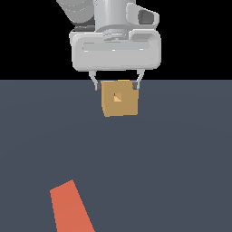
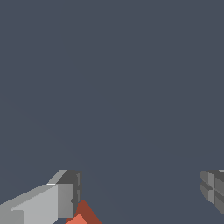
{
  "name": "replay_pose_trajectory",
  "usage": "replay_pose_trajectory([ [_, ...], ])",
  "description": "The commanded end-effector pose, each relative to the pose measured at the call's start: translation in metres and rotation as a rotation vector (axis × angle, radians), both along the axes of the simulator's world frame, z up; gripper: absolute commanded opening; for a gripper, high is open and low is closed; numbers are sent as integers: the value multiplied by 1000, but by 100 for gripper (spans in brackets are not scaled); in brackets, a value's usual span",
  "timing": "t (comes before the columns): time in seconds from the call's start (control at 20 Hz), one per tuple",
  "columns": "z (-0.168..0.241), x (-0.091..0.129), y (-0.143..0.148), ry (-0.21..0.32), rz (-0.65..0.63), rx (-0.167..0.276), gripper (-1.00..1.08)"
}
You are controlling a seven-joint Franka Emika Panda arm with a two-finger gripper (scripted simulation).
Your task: Insert the peg into the horizontal hole in a box.
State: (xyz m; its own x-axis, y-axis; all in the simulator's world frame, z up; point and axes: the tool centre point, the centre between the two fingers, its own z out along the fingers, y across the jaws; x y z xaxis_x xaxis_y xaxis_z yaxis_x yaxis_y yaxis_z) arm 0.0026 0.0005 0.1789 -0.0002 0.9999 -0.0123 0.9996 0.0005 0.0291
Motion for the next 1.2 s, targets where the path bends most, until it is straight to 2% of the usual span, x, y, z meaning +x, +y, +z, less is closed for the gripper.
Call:
replay_pose_trajectory([
  [0.0, 0, 0, 0, 0, 0, 0, 100],
  [0.55, -8, -7, -19, 2, 45, 0, 100],
  [1.15, -34, -24, -81, 9, 188, 1, 100],
])
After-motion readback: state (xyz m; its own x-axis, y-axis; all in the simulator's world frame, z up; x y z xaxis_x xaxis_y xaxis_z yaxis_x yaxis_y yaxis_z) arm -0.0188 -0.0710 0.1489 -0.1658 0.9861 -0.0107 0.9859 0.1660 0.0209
